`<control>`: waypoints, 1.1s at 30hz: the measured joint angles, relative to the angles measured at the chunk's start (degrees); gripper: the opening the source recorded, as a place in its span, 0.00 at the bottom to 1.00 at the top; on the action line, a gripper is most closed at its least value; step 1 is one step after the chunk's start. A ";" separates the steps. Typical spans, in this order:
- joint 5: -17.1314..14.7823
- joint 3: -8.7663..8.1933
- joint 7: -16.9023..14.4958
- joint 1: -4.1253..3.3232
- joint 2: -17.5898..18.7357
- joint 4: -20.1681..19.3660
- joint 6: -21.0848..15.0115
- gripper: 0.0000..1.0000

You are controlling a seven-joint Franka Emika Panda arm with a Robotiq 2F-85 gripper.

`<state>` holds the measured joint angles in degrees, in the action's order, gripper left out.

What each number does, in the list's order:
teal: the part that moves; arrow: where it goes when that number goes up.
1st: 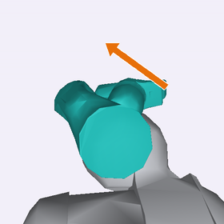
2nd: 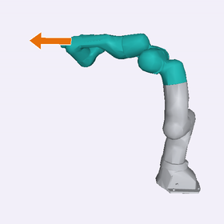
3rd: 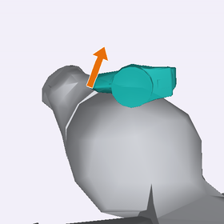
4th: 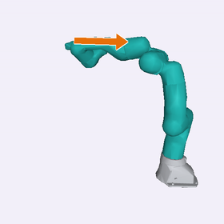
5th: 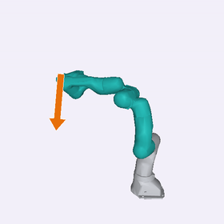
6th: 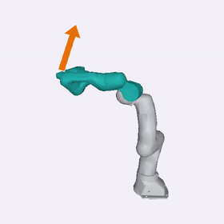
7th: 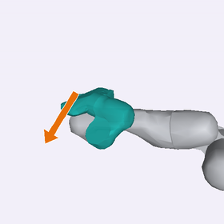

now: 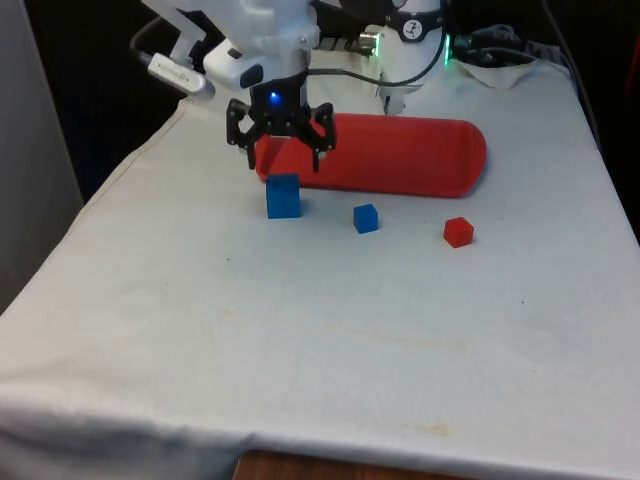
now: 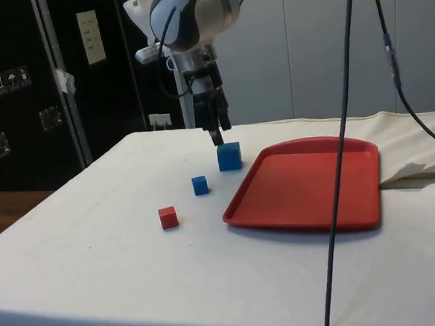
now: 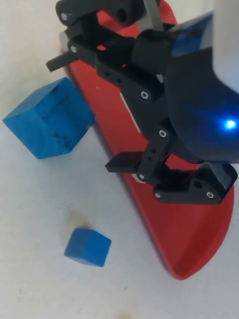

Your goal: Pick up the largest block and place it onto the tray.

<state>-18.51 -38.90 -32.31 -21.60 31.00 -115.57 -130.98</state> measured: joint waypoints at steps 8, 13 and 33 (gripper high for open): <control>-1.38 0.23 -0.80 0.00 1.89 -0.23 -1.55 1.00; -2.75 0.29 -1.89 0.00 3.50 -0.23 -2.58 1.00; -3.90 0.23 -3.21 0.06 5.56 0.06 -3.50 0.00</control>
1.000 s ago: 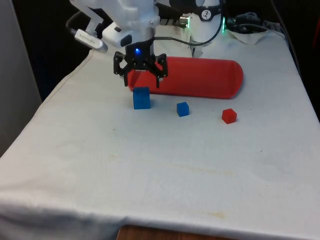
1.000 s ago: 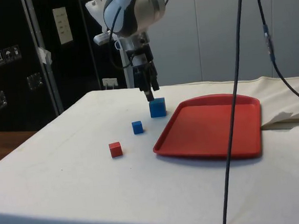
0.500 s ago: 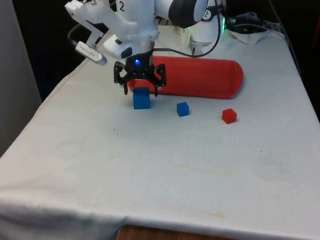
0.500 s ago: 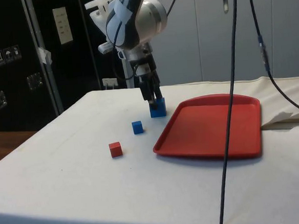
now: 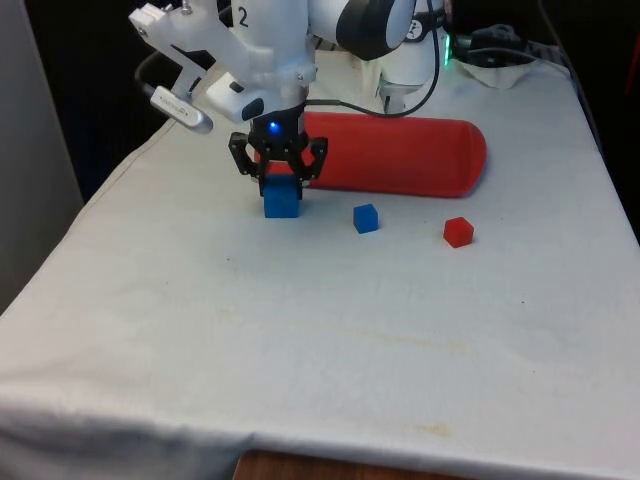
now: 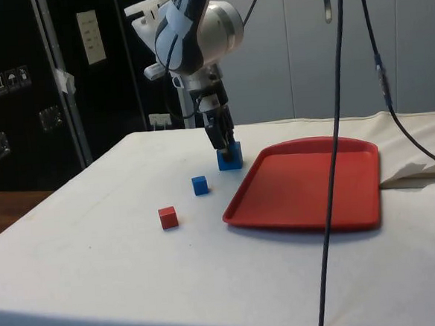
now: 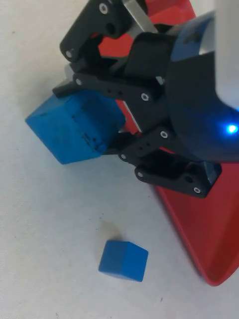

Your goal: Pick up the largest block and place it onto the tray.

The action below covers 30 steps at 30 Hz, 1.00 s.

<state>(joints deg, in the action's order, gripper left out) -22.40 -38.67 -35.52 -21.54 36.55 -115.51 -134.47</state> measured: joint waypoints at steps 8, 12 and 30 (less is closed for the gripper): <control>0.00 -0.23 0.00 -0.06 -0.23 0.00 0.06 0.00; 0.11 -0.63 0.00 -0.34 -1.43 -0.29 0.74 0.00; 4.18 -1.26 2.75 -1.26 -9.74 -3.95 2.75 0.00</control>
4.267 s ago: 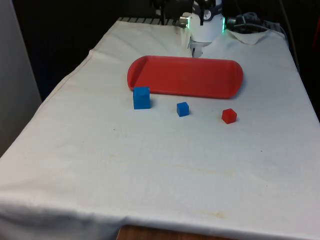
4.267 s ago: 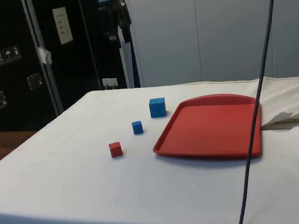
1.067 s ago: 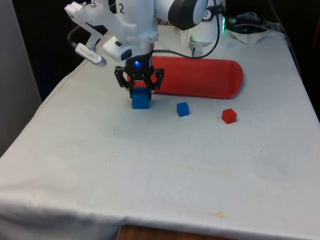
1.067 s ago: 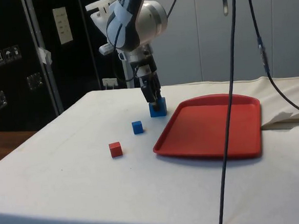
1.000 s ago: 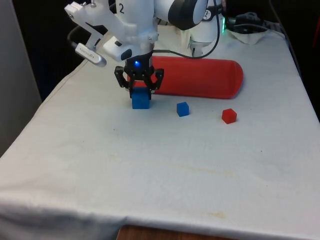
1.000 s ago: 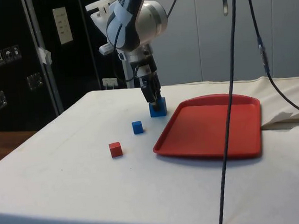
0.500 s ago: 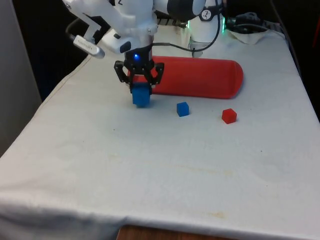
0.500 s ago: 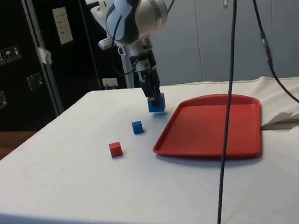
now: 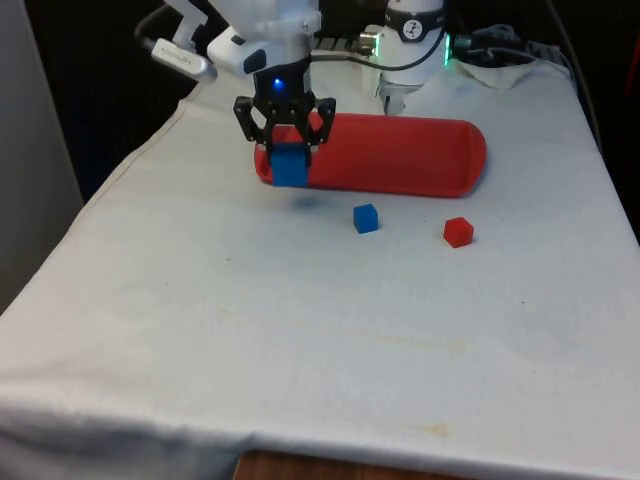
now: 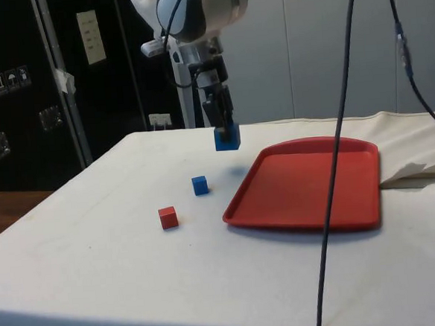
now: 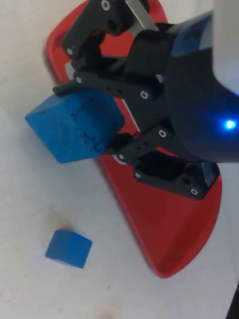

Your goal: Pick up the largest block and place it onto the tray.

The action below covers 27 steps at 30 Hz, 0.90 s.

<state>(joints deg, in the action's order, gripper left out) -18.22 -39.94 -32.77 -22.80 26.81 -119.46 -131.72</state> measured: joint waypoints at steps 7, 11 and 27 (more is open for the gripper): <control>1.20 0.06 1.38 -0.63 -1.95 -1.72 0.00 0.00; 2.23 0.17 2.46 -1.09 -3.32 -3.27 -0.29 0.00; 7.68 1.26 7.62 -2.58 -9.80 -11.12 -3.15 0.00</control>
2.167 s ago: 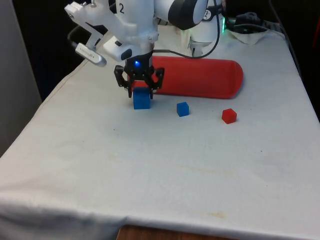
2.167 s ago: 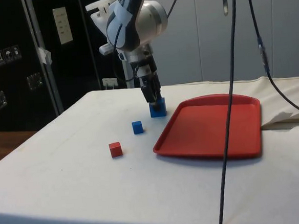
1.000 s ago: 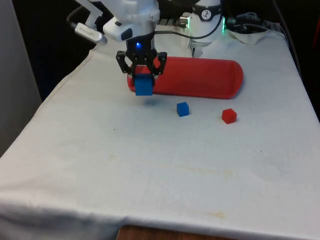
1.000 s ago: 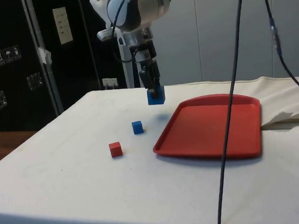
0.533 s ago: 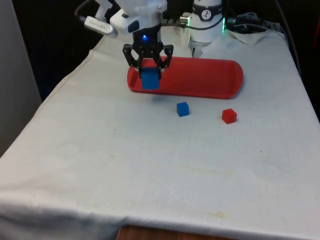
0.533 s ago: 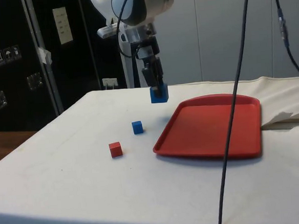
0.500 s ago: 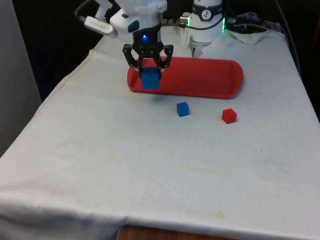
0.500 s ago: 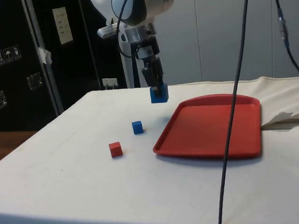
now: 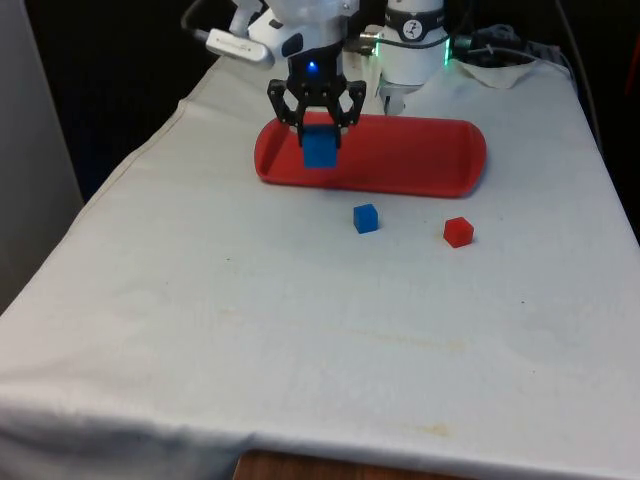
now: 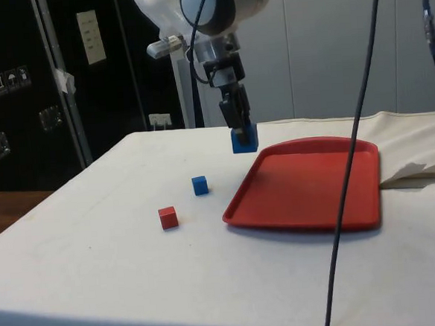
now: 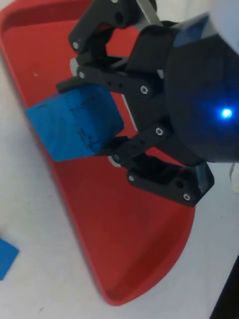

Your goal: Pick up the largest block and place it onto the tray.

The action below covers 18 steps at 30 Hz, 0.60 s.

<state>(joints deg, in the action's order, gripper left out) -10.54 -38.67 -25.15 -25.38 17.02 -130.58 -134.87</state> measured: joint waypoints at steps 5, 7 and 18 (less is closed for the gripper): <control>1.83 0.46 1.78 -0.29 -1.78 -2.29 -0.63 0.00; 2.46 0.69 2.41 -0.29 -2.58 -3.21 -0.97 0.00; 7.62 1.55 7.05 -0.46 -7.33 -7.68 -1.43 0.00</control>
<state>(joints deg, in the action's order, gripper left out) -2.92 -37.13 -18.11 -25.84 9.68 -138.25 -136.31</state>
